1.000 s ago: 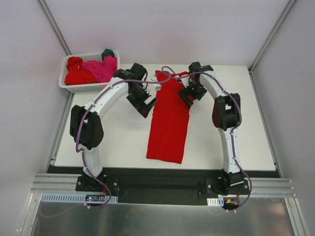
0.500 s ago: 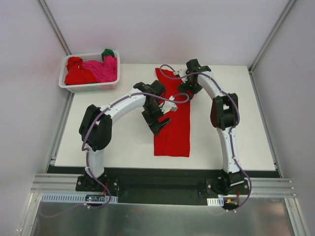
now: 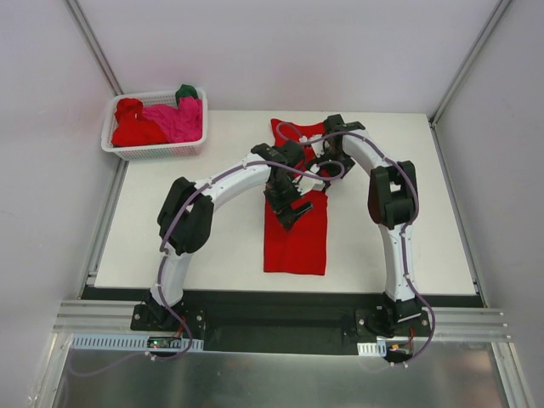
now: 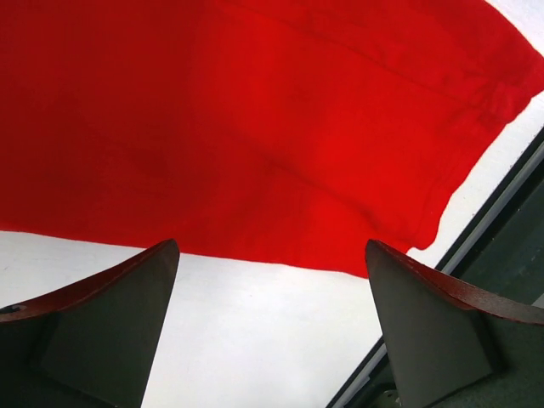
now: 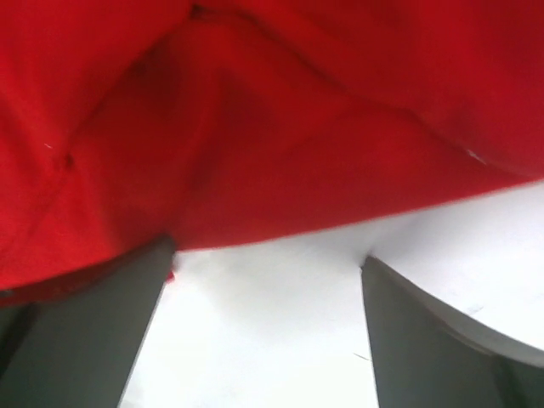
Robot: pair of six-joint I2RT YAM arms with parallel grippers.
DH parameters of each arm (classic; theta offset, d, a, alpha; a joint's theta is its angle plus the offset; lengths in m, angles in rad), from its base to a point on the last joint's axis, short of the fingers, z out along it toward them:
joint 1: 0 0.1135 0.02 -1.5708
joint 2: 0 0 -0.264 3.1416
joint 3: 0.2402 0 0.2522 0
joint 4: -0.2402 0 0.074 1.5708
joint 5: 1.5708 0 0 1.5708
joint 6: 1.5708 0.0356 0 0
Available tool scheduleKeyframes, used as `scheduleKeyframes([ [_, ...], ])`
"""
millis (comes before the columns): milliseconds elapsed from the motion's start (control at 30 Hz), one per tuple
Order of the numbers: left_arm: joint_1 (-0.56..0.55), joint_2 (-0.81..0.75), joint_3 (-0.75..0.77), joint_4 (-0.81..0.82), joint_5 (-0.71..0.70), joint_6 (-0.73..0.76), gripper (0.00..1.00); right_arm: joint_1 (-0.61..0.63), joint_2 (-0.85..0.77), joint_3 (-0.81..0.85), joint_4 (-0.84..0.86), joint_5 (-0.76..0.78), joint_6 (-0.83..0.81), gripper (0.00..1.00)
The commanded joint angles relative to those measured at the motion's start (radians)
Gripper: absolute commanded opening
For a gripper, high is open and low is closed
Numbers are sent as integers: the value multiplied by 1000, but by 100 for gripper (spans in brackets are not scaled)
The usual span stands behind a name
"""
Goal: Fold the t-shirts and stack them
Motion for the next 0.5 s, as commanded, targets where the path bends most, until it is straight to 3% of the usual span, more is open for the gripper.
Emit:
scheduleKeyframes([
  [0, -7, -8, 24, -13, -22, 4, 92, 37, -49, -36, -124, -135, 33, 96],
  [233, -25, 23, 35, -5, 12, -11, 92, 36, -43, 55, -163, -148, 14, 96],
  [467, -28, 96, 97, 19, 52, -26, 92, 10, -47, 203, -153, 59, -52, 96],
])
